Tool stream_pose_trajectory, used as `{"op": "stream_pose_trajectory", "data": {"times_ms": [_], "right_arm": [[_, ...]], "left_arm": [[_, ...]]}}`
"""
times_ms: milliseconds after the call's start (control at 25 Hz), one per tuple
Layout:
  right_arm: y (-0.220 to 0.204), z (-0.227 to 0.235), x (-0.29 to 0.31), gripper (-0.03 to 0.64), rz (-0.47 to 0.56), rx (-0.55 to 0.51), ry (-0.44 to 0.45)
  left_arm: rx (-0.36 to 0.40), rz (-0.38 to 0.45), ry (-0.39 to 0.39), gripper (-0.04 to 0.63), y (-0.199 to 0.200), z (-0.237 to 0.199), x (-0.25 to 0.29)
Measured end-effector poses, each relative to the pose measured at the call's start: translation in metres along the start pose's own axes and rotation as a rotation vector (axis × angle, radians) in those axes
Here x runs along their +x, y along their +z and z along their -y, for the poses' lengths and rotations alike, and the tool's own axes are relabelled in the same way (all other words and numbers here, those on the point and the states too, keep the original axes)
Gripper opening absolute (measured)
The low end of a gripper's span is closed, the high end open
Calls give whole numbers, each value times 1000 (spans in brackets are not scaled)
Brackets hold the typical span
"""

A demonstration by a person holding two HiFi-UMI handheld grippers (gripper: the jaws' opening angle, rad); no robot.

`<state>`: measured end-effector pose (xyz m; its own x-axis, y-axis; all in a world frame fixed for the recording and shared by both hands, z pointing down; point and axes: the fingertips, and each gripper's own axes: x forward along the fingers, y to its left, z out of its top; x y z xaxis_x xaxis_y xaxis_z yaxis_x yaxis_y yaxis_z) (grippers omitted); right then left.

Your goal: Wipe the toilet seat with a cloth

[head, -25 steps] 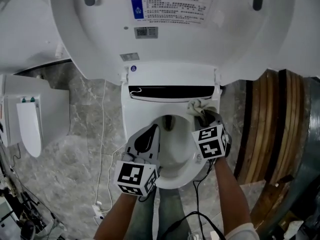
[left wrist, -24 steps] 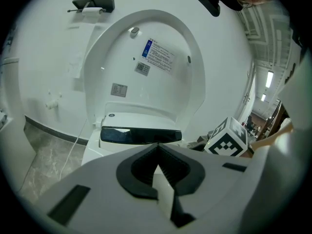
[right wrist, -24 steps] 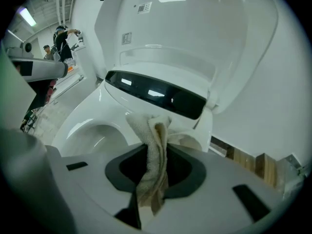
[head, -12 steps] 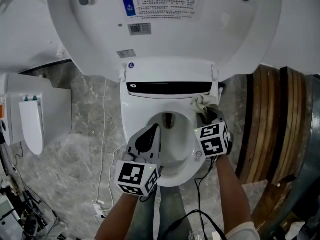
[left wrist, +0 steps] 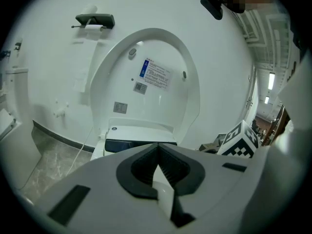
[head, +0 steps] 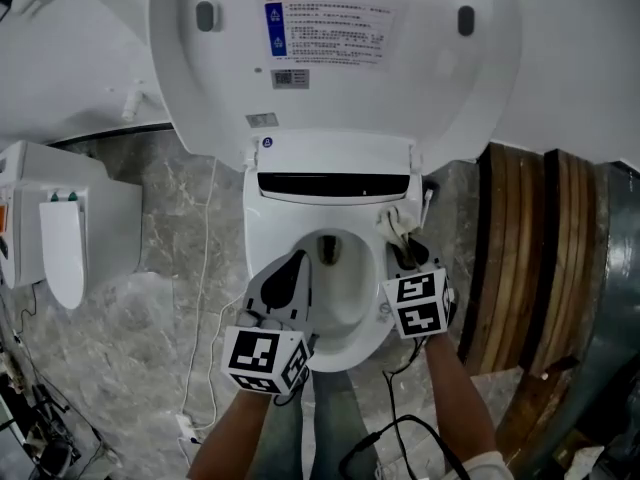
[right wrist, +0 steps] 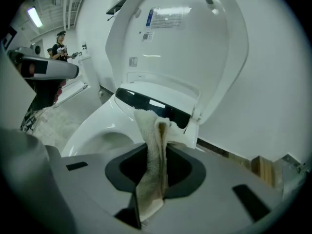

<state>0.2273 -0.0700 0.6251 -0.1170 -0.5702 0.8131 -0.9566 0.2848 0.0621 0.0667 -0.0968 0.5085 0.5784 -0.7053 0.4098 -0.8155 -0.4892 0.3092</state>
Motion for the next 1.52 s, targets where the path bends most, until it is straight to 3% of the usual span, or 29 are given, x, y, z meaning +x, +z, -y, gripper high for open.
{"op": "stream_pose_trajectory", "data": {"times_ms": [200,360,520,800,960,1160,1320,1520], "right_arm": [[19,-11,-53,87,73,125,-4],[43,-32,-103,87,186,194,-16],[53,-57,-157,87,273,216,-94],[61,-100,-256,87,396,400,-210],[75,-127,-312,88,467,431,-228],[78,-158,-370,89,533,444,-249],[75,-169,-399,89,588,462,-272],[66,-183,-420,89,573,453,-220]], "left_arm": [[-1,17,-18,9,22,12,-24],[63,65,-43,11,49,20,-49],[68,105,-74,9,67,27,-85],[78,138,-84,11,92,34,-181],[44,154,-84,9,109,49,-231],[105,171,-97,9,132,76,-282],[104,186,-67,11,141,88,-304],[90,222,-32,11,145,111,-323]]}}
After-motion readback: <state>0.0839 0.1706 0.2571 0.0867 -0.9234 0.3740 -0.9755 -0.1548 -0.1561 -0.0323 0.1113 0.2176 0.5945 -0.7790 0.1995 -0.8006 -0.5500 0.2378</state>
